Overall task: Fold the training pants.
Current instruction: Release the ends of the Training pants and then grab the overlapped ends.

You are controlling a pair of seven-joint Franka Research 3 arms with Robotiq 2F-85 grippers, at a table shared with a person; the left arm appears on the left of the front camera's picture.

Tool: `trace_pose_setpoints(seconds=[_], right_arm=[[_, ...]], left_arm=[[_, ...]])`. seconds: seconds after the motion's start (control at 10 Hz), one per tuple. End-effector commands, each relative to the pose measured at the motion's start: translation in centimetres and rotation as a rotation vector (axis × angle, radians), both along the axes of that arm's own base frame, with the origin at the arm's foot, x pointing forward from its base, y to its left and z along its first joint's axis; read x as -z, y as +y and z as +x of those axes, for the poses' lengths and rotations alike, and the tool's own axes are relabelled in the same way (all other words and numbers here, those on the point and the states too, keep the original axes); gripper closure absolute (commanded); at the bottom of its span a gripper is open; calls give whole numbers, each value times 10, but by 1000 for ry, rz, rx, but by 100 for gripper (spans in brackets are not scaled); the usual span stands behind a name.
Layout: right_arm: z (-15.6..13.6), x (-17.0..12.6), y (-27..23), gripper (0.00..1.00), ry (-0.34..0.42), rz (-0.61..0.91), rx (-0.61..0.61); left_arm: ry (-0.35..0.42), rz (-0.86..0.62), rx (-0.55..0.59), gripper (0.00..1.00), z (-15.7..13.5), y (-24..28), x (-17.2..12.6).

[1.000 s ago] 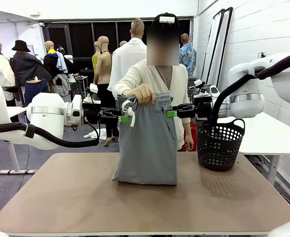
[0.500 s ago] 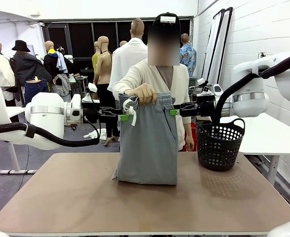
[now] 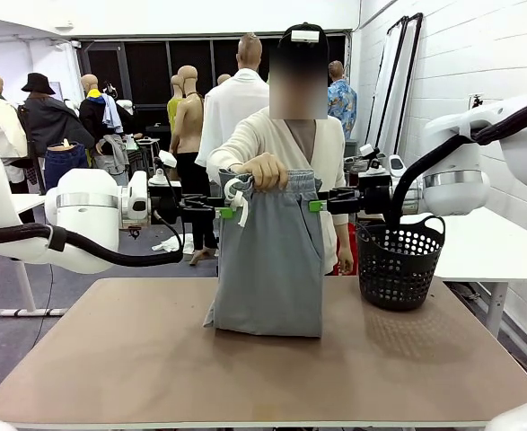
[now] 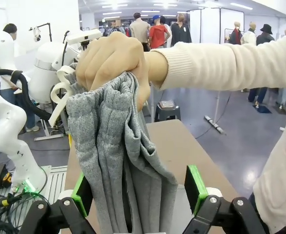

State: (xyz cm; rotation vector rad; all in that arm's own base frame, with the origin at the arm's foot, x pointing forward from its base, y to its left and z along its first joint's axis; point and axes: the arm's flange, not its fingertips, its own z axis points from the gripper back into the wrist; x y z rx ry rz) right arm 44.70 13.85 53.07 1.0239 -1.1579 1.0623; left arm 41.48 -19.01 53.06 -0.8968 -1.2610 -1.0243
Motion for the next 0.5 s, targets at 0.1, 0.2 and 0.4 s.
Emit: trace_pose_setpoints(seconds=[0.1, 0.2, 0.4], right_arm=[[-6, 2, 3, 7, -40, 25, 43], [-7, 0, 3, 7, -50, 25, 52], [-7, 0, 3, 7, -60, 27, 62]], left_arm=[[-66, -2, -88, 0, -4, -5, 6], [-85, 23, -125, 0, -4, -4, 6], [-140, 19, -160, 0, -7, -1, 1]])
